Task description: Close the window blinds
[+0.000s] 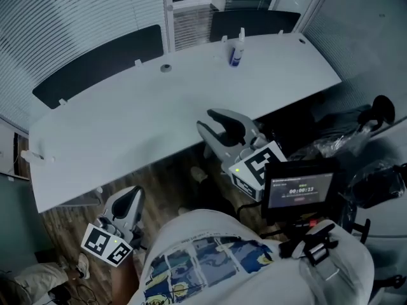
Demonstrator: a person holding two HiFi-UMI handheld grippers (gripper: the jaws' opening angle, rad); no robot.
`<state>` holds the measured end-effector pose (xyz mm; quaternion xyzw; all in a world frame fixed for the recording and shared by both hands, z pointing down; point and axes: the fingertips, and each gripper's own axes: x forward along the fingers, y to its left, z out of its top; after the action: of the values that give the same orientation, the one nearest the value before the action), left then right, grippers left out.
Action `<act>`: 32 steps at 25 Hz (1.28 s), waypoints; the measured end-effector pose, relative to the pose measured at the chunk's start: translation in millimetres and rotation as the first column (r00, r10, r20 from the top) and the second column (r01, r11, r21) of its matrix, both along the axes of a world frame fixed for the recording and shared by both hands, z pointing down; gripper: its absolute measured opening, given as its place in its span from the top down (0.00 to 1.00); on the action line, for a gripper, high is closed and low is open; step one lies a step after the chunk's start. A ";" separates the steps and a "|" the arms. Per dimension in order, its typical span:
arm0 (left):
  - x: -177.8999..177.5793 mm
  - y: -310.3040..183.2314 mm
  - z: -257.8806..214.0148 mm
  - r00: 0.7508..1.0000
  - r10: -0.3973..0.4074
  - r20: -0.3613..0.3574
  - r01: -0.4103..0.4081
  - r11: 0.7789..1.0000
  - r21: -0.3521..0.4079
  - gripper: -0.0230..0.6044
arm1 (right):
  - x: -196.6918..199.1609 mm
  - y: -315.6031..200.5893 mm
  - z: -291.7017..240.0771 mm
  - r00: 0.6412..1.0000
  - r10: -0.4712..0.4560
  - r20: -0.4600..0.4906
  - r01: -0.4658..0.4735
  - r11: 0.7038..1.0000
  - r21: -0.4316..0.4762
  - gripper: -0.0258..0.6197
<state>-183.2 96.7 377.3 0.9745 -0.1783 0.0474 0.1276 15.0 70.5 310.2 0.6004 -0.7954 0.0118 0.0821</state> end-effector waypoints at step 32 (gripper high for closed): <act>19.1 2.3 12.8 0.999 0.036 0.001 -0.036 0.999 -0.004 0.96 | -0.4 9.8 13.2 1.000 -0.019 -0.004 0.019 1.000 0.004 0.81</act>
<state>-164.1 99.1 390.0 0.9773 -0.1608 0.0504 0.1287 14.6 80.3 323.4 0.5932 -0.8008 0.0080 0.0826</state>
